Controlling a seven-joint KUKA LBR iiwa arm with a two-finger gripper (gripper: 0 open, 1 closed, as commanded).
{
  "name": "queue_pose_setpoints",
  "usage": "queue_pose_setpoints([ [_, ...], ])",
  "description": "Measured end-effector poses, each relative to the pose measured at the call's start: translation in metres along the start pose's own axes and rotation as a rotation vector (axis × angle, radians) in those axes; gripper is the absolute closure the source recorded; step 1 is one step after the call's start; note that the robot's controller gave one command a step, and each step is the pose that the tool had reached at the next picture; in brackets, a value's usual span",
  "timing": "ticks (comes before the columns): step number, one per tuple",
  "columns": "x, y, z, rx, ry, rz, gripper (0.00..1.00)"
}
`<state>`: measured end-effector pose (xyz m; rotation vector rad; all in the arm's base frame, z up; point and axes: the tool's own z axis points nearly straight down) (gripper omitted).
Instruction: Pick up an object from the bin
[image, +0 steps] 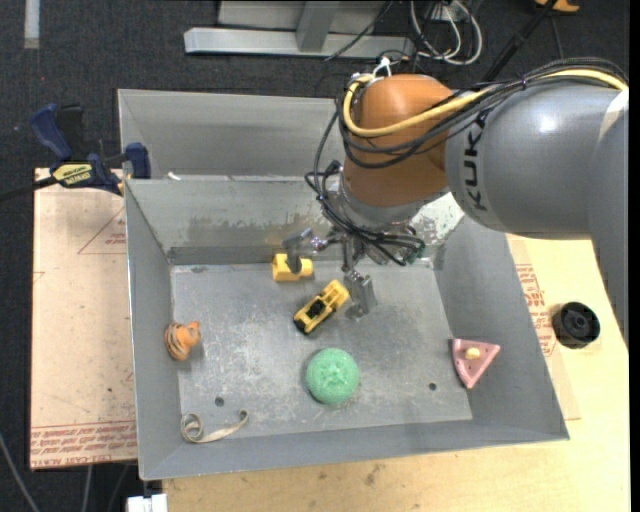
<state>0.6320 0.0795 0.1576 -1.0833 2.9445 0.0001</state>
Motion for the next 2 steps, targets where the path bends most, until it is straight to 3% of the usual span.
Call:
queue_pose_setpoints([
  [1, -0.003, -0.005, 0.001, 0.001, -0.003, 0.031, 0.00],
  [2, 0.017, 0.024, -0.003, -0.002, 0.002, -0.061, 0.00],
])
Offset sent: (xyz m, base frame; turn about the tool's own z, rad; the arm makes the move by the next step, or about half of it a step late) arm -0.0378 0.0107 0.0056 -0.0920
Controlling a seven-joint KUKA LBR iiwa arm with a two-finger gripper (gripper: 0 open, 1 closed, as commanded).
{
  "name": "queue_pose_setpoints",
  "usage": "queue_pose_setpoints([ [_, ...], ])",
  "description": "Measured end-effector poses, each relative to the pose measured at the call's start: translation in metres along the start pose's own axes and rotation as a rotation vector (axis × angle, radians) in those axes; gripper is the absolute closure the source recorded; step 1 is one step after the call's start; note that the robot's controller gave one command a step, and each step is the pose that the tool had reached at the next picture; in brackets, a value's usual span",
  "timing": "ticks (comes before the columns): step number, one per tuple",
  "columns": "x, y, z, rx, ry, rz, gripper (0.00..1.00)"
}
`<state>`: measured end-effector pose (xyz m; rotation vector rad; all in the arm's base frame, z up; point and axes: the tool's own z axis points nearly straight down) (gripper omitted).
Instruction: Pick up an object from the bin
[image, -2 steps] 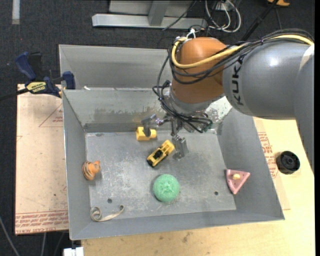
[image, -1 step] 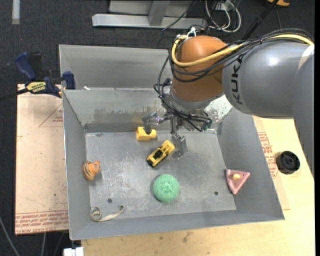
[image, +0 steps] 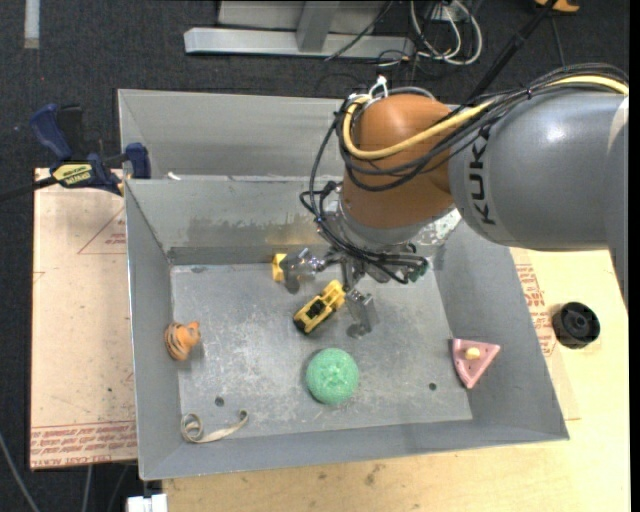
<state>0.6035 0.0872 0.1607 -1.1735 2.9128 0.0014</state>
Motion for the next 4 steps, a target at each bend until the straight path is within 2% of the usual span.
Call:
queue_pose_setpoints([
  [1, 0.000, -0.014, 0.019, 0.002, -0.004, -0.209, 0.00],
  [2, 0.005, -0.014, 0.028, -0.002, 0.001, -0.299, 0.00],
  [3, -0.006, -0.020, 0.025, 0.001, -0.003, -0.292, 0.00],
  [4, -0.008, -0.026, 0.041, 0.002, -0.003, -0.565, 0.00],
])
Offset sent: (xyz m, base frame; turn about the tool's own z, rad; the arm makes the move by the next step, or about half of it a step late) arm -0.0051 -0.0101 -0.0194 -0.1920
